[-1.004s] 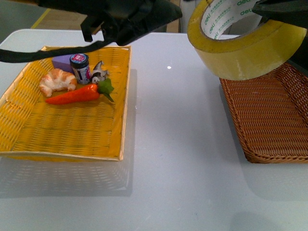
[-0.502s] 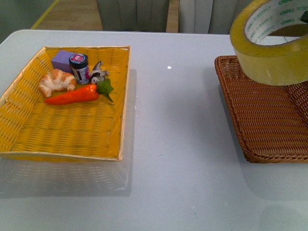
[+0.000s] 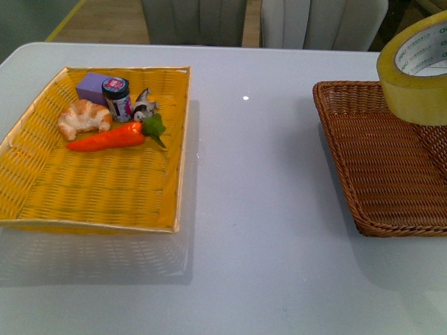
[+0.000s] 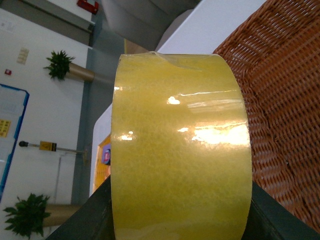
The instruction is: Move tape to another basket
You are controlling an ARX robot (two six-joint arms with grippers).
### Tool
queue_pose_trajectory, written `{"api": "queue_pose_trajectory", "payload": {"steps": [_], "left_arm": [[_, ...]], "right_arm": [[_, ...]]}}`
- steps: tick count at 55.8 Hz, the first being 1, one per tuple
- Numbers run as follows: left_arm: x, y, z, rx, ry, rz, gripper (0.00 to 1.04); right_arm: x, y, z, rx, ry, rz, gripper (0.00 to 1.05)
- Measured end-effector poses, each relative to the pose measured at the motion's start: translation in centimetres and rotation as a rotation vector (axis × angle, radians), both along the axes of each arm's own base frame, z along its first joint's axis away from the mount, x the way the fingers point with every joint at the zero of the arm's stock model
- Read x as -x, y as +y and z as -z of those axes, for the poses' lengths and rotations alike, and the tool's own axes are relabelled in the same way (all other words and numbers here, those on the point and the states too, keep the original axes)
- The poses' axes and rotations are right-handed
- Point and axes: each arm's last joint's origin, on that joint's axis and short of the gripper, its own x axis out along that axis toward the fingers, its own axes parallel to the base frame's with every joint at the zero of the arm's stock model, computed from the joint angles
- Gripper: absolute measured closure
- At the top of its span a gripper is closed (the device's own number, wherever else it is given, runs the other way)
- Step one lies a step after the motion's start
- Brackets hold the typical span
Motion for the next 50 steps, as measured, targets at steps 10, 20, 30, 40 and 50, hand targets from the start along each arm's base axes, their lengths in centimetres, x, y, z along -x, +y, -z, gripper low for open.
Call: {"api": "queue_pose_trajectory", "payload": {"steps": [10,20,30,40,50], "left_arm": [[1.5,0.9,0.7,0.0,0.0,-0.002,1.03],[2.5,1.8,1.2,-0.002,0.001,0.023,1.03],[3.4,2.5,1.9,-0.002,-0.016,-0.005,1.03],[4.1,2.5,1.9,-0.003,-0.015,-0.003,1.03],[4.6,2.5,1.8,-0.003,-0.018,-0.003,1.03]], "right_arm": [[-3.7,-1.2,3.9,-0.023,0.083,0.042,0.58],[-6.9,-1.9,7.2,-0.046,0.139,0.084,0.58],[-9.5,-2.2,9.3,-0.071,0.164,0.113,0.58],[-10.8,-2.3,11.3,-0.074,0.215,0.134,0.58],[-11.3,-2.4,12.5,-0.069,0.257,0.138,0.58]]}}
